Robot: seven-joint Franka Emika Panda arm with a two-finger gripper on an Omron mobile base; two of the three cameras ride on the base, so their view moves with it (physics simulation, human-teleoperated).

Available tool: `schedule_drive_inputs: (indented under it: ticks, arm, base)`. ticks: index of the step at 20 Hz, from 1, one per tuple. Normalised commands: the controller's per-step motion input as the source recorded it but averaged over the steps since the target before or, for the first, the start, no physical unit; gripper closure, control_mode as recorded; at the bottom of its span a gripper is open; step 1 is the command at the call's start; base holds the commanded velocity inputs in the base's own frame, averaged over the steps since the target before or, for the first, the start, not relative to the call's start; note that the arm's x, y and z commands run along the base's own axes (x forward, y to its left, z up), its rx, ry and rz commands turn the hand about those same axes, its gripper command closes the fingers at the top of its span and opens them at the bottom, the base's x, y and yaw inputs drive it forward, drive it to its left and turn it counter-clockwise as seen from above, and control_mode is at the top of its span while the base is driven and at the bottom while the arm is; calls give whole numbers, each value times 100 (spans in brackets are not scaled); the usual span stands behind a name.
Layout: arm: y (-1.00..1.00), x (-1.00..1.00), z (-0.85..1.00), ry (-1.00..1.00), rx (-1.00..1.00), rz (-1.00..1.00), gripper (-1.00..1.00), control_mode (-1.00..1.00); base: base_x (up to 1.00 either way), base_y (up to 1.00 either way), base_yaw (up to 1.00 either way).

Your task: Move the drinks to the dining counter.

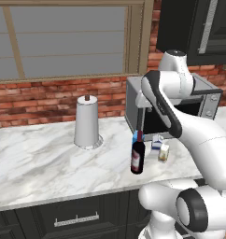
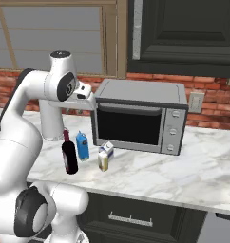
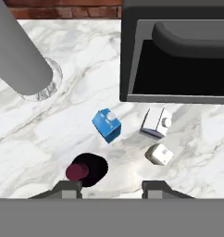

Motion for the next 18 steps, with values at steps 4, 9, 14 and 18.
schedule_drive_inputs:
  ticks: [4,9,14,18]
  arm:
    - [-2,-21,-1,0,0,0,-100,-100]
    - [0,-41,-13,0,0,2,-100,-100]
    - [0,-54,-20,0,0,8,-100,-100]
    - [0,-49,-24,-9,0,13,-100,-100]
  base:
    - [0,0,0]
    - [0,0,0]
    - [0,0,0]
    - [0,0,0]
